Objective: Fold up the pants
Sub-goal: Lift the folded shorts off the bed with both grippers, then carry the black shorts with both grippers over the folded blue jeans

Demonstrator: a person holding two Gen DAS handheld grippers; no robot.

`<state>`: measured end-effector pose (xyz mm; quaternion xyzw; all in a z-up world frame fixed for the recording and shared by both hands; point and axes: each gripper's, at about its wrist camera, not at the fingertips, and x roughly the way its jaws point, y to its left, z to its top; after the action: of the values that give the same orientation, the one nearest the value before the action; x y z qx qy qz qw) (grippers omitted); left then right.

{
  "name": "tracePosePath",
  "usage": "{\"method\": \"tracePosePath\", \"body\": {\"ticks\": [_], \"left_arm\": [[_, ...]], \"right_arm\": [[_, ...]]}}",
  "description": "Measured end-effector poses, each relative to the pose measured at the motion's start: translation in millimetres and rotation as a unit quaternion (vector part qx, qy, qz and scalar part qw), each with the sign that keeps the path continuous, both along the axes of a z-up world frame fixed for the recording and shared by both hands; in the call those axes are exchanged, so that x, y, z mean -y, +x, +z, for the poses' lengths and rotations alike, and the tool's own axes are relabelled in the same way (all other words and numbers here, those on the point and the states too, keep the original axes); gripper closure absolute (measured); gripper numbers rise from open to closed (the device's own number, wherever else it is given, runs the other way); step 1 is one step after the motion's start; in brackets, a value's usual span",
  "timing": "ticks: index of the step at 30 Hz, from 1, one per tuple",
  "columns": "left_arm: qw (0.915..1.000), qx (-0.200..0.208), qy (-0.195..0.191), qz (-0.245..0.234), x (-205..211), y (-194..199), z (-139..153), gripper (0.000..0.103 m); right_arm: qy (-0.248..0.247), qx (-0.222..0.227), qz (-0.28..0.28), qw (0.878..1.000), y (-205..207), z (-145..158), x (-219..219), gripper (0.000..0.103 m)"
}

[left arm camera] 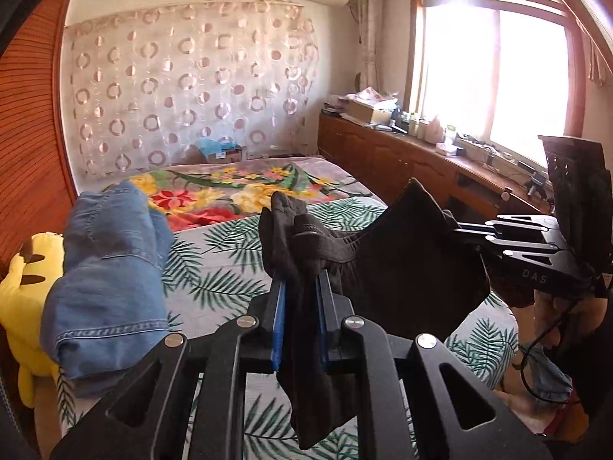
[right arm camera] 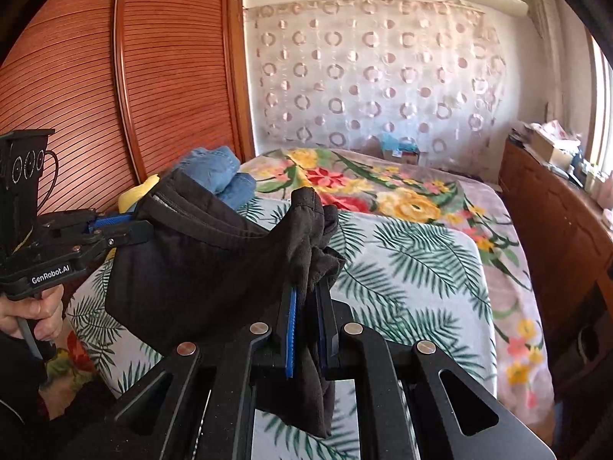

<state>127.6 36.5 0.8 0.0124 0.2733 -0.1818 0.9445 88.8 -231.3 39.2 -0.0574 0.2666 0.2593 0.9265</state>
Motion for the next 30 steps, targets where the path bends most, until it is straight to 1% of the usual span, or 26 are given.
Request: {"method": "tracePosePath", "body": {"ticks": [8,21,26,30], "left_arm": [[0.9997,-0.006,-0.003,0.025,-28,15,-9,0.088],[0.9973,-0.017,-0.006,0.071,-75,58,-17,0.088],[0.9952,-0.008,-0.005,0.097,-100,73,-14,0.088],[0.9927,-0.004,-0.01,0.121,-121,82,-13,0.088]], "right_arm": [[-0.005,0.005,0.026,1.0,32,-5,-21,0.095],[-0.011,0.003,0.074,0.997,114,-9,-63,0.095],[-0.014,0.017,0.094,0.995,141,-2,-77,0.095],[-0.021,0.035,0.113,0.993,164,6,-96,0.095]]}}
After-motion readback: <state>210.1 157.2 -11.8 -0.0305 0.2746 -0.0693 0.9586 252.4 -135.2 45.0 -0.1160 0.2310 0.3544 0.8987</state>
